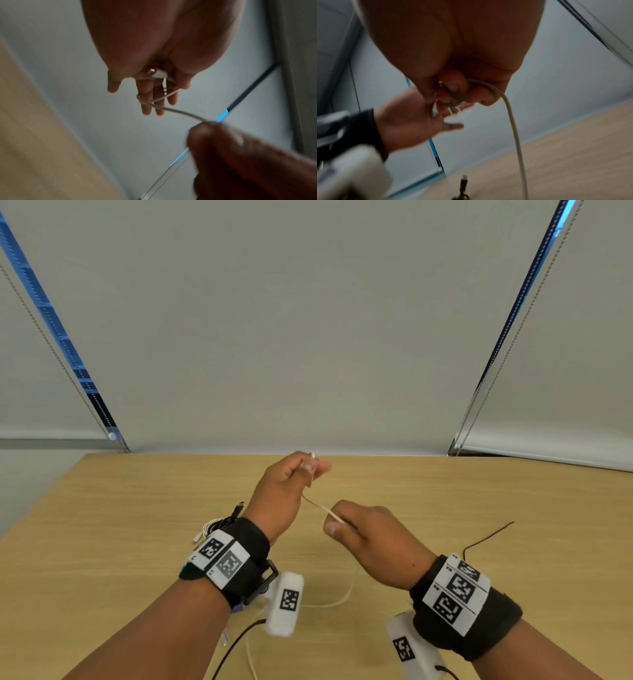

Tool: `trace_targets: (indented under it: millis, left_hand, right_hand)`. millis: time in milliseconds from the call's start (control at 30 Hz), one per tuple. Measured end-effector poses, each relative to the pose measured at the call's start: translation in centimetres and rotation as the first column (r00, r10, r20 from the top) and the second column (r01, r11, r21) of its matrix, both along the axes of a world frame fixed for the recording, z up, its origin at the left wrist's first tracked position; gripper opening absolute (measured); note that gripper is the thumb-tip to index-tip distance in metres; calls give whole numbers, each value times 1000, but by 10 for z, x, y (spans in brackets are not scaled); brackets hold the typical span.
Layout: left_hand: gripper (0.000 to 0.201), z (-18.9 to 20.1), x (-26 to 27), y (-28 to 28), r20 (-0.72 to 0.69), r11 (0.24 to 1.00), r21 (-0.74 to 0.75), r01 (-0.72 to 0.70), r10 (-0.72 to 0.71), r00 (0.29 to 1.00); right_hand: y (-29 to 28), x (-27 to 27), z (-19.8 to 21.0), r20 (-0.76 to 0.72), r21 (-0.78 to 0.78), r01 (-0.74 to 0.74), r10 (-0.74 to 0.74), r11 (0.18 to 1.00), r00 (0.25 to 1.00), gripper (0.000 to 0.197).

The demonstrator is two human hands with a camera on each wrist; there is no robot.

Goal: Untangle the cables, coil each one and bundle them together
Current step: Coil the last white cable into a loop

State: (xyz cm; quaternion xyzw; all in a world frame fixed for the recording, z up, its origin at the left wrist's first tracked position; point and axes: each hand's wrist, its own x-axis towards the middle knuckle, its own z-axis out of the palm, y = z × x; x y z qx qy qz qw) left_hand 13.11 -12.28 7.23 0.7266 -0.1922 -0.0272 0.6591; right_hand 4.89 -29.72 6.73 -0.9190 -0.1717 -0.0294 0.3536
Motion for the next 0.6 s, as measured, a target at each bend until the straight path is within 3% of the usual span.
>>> trace_targets:
  millis: [100, 200, 367, 500, 600]
  left_hand:
    - [34, -7, -8, 0, -13, 991, 110, 74, -73, 997]
    - [41, -6, -22, -8, -136, 971, 16, 238, -233, 963]
    - [35, -5, -28, -9, -208, 934, -194, 301, -339, 918]
    - [31, -10, -29, -13, -148, 951, -158, 265, -288, 946]
    - [33, -13, -31, -11, -162, 950, -175, 258, -286, 944]
  right_hand:
    - [-8, 7, 16, 157, 109, 123, -139, 986, 978, 26]
    - [-12, 13, 23, 175, 217, 201, -241, 955, 955, 13]
    - [-9, 11, 22, 3, 407, 142, -157, 902, 988, 13]
    - [2, 12, 22, 44, 367, 102, -126, 925, 991, 18]
    - [5, 16, 24, -13, 370, 97, -100, 924, 995, 17]
